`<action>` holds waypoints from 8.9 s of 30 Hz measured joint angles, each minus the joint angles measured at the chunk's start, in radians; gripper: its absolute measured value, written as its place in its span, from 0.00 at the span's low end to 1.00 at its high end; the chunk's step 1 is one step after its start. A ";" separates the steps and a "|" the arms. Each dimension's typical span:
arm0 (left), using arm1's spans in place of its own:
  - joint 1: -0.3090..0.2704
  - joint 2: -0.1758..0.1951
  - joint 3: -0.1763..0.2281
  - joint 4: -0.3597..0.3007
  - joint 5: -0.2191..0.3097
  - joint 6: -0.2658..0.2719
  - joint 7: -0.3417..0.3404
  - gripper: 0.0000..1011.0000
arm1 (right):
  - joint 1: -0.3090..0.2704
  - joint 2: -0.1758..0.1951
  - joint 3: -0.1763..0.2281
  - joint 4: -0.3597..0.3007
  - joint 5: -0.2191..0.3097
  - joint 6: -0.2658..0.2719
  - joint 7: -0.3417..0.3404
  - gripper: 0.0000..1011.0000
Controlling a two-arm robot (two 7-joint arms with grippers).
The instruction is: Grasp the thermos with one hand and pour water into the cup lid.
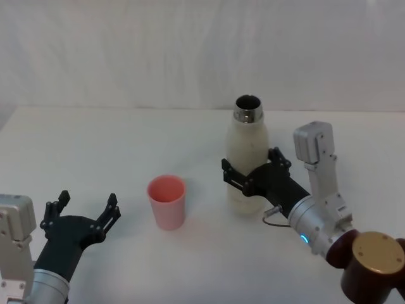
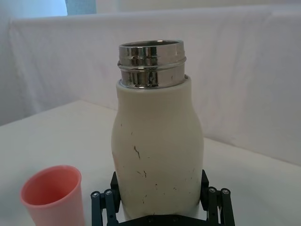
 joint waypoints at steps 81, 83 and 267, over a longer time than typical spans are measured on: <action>0.000 0.000 0.000 0.000 0.000 0.000 0.000 0.99 | 0.071 0.089 -0.190 -0.052 -0.829 0.141 -0.004 0.95; 0.000 0.000 0.000 0.000 0.000 0.000 0.000 0.99 | 0.073 0.088 -0.191 -0.051 -0.840 0.142 -0.001 0.95; 0.000 0.000 0.000 0.000 0.000 0.000 0.000 0.99 | 0.217 0.075 -0.319 0.050 -1.185 0.185 0.015 0.95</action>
